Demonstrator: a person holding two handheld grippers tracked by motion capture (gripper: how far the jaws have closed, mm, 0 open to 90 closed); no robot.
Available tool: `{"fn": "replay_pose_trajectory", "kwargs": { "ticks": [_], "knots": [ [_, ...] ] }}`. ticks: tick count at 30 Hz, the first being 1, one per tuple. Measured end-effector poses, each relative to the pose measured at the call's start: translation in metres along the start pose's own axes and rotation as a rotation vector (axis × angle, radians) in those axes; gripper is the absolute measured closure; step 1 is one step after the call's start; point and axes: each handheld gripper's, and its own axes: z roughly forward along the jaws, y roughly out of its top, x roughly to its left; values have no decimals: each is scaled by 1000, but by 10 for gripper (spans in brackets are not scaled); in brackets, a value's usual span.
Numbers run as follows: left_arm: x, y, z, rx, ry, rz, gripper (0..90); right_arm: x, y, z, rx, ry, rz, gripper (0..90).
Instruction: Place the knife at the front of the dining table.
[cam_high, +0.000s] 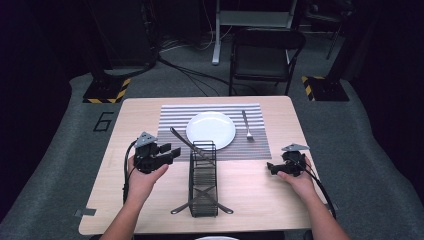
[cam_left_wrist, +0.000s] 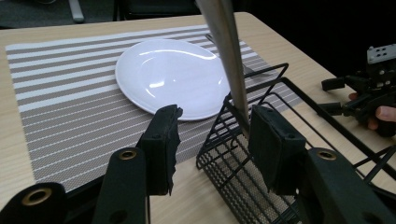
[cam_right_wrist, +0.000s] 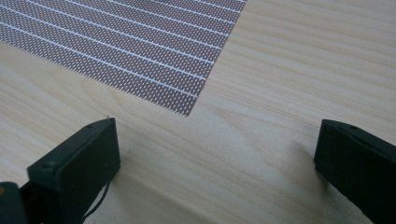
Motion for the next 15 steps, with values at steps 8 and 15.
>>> {"fn": "replay_pose_trajectory", "kwargs": {
  "ticks": [8,15],
  "knots": [
    [-4,4,16,-4,-35,-5,544,0,0,0,0,1,0,0],
    [-7,9,25,-18,-62,-31,591,0,0,0,0,1,0,0]
  ]
}}
